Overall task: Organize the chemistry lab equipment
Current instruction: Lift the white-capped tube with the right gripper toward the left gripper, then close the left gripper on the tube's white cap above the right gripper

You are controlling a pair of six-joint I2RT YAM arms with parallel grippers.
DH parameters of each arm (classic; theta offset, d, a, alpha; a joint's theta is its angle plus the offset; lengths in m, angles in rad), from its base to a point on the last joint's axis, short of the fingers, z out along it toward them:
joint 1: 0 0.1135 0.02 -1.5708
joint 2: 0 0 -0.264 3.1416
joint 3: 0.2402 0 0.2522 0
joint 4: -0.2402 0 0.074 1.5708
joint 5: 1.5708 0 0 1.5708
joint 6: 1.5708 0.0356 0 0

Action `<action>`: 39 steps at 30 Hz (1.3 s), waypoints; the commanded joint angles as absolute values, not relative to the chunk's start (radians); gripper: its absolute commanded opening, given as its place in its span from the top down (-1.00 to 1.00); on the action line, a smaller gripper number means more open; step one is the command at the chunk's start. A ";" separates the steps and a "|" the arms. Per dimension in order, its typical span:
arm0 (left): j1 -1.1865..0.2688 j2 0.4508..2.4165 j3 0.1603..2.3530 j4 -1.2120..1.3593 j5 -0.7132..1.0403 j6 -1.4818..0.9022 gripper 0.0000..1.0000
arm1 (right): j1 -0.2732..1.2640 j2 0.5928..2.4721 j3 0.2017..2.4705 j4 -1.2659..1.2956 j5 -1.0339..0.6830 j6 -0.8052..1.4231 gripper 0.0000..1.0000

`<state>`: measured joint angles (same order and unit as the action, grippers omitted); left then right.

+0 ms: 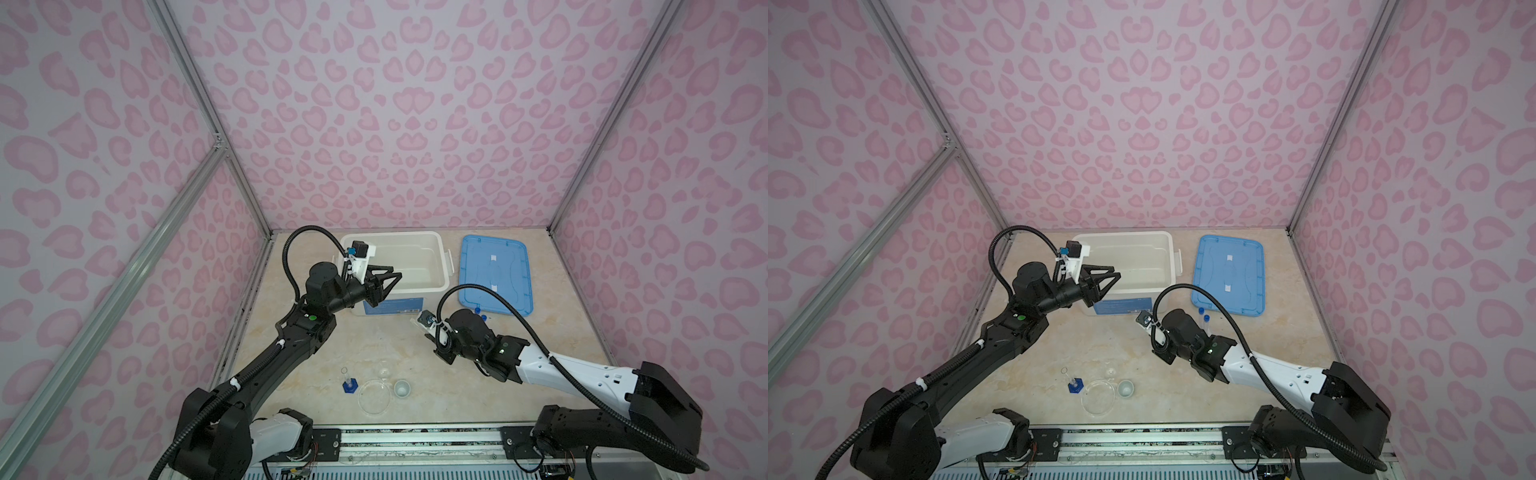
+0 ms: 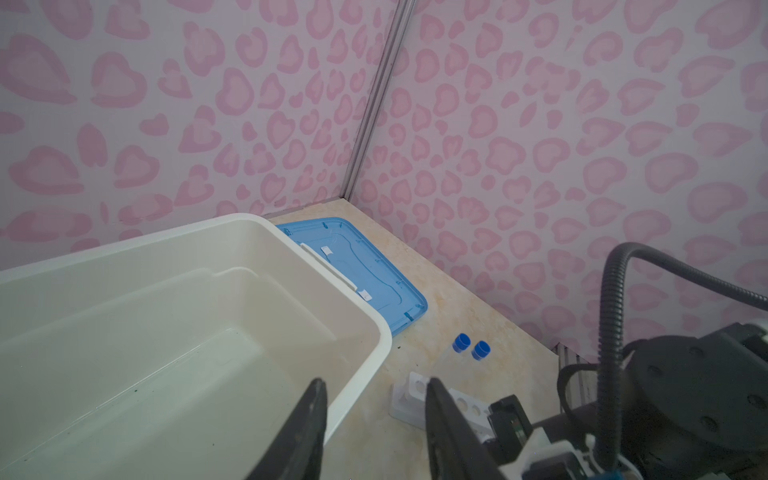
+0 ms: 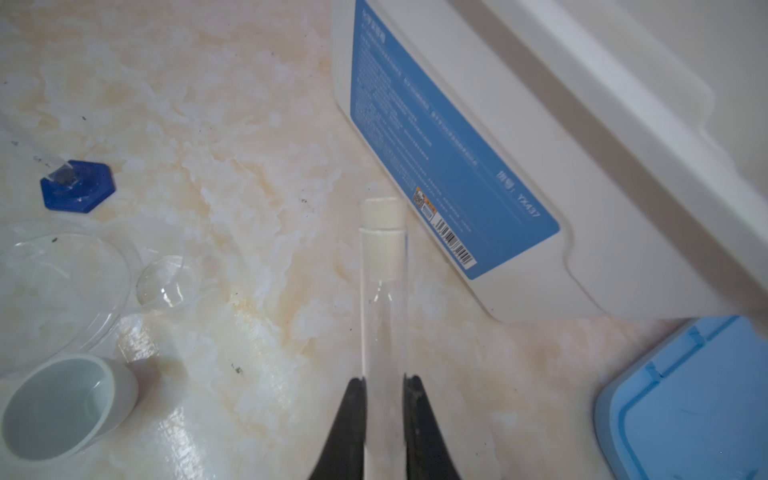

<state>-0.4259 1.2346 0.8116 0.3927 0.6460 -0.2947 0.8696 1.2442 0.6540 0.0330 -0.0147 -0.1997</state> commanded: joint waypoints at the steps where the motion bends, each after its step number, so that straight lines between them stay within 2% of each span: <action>1: -0.450 1.257 0.840 0.375 0.689 -0.286 0.17 | 0.854 1.208 0.636 0.184 0.031 -0.162 0.74; 7: -0.492 1.302 0.870 0.380 0.689 -0.290 0.17 | 0.808 1.142 0.578 0.342 0.001 -0.116 0.74; 22: -0.560 1.425 0.962 0.402 0.749 -0.301 0.17 | 0.790 1.134 0.603 0.403 -0.010 -0.097 0.76; 34: -0.569 1.432 0.966 0.416 0.737 -0.311 0.25 | 0.789 1.172 0.596 0.470 -0.032 -0.084 0.77; 36: -0.569 1.430 0.966 0.413 0.740 -0.311 0.36 | 0.791 1.176 0.595 0.474 -0.031 -0.086 0.78; 39: -0.571 1.433 0.969 0.414 0.748 -0.312 0.41 | 0.790 1.180 0.597 0.484 -0.031 -0.081 0.78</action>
<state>-0.5686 1.4353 0.9592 0.3737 0.7326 -0.3157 0.7902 1.1748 0.5980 0.4347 -0.0288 -0.0967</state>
